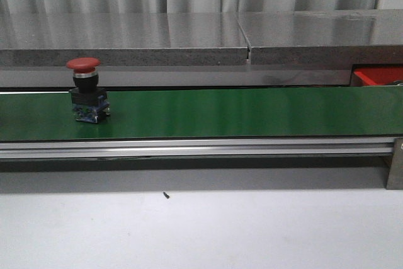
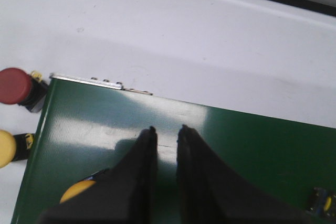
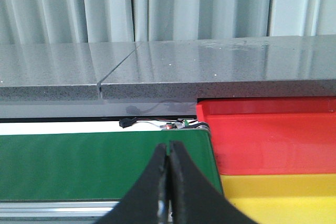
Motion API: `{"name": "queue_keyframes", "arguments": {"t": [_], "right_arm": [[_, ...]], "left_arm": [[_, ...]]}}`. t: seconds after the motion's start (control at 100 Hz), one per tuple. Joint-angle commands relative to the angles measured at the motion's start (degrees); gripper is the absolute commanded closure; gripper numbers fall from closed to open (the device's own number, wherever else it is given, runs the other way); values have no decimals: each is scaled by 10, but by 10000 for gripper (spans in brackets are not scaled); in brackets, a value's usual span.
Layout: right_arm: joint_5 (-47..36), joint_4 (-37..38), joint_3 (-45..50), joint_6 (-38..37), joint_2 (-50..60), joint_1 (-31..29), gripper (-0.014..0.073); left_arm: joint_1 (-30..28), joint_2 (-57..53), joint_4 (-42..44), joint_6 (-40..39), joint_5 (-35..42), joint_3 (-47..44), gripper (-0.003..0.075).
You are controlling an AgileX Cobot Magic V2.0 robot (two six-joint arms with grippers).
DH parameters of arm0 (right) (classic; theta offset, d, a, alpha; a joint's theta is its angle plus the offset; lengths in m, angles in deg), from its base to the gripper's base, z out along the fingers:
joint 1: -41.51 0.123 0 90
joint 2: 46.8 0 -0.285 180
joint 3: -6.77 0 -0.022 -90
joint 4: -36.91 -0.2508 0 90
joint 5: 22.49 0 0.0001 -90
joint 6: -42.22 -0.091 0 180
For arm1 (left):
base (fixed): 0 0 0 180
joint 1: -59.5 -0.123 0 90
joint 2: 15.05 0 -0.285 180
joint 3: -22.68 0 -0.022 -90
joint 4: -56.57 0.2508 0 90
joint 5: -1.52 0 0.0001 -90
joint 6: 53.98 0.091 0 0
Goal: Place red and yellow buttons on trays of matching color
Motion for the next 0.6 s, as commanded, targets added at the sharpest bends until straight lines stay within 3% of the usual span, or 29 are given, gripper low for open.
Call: {"name": "queue_keyframes", "arguments": {"t": [0.0, 0.25, 0.59], "right_arm": [[-44, 7, 0, 2, 10, 0, 708], [-44, 7, 0, 2, 10, 0, 708], [-44, 7, 0, 2, 10, 0, 708]], "left_arm": [[21, -40, -2, 23, 26, 16, 739], [69, -105, -2, 60, 40, -33, 739], [73, -241, -30, 107, 87, -167, 739]]}}
